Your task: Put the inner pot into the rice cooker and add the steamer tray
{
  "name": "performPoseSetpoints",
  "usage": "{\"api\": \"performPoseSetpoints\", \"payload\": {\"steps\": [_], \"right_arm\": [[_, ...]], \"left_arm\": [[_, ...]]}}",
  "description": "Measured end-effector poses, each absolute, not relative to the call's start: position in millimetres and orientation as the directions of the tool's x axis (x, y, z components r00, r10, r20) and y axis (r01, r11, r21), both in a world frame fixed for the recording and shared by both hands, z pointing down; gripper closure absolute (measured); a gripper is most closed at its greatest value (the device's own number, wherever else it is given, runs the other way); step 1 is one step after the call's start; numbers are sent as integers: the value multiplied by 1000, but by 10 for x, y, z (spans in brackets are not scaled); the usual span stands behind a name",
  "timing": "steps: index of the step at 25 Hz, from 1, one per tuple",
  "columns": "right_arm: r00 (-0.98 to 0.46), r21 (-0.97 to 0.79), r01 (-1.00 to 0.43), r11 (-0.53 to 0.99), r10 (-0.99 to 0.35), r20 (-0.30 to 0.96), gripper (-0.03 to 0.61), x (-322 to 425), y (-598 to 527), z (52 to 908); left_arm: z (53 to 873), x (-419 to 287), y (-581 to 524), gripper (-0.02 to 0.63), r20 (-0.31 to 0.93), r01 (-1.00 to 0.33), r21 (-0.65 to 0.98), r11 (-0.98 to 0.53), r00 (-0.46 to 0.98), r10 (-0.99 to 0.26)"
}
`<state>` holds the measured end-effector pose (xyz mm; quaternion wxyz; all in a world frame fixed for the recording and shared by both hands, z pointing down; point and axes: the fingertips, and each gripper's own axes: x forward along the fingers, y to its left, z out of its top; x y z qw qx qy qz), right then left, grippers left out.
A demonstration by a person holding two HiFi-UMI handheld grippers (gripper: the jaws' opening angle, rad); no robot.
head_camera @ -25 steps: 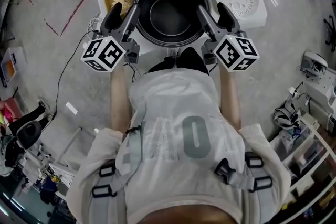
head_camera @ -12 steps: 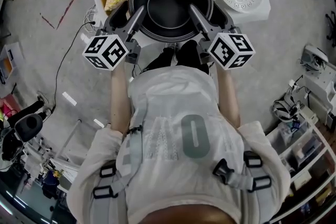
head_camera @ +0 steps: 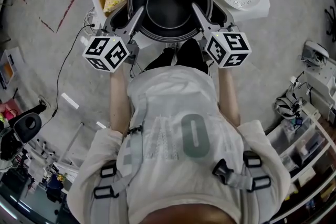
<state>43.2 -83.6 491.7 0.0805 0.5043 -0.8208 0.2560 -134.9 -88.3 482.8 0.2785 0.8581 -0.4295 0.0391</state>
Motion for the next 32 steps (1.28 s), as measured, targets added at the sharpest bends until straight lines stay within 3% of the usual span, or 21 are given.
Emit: {"api": "performPoseSetpoints", "payload": {"steps": [8, 14, 18, 32], "right_arm": [[-452, -313, -885, 344, -794, 407, 371, 452, -810, 4878], [-431, -283, -896, 341, -818, 381, 424, 496, -779, 4745], [-435, -272, -895, 355, -832, 346, 425, 503, -809, 4542], [-561, -205, -827, 524, -798, 222, 425, 73, -831, 3844]], "left_arm": [[4800, -1344, -857, 424, 321, -763, 417, -495, 633, -705], [4686, -1378, -789, 453, 313, -776, 375, -507, 621, -719], [4486, -1373, -807, 453, 275, -772, 360, -524, 625, -731], [3763, -1787, -571, 456, 152, -861, 264, -435, 482, -863]]}}
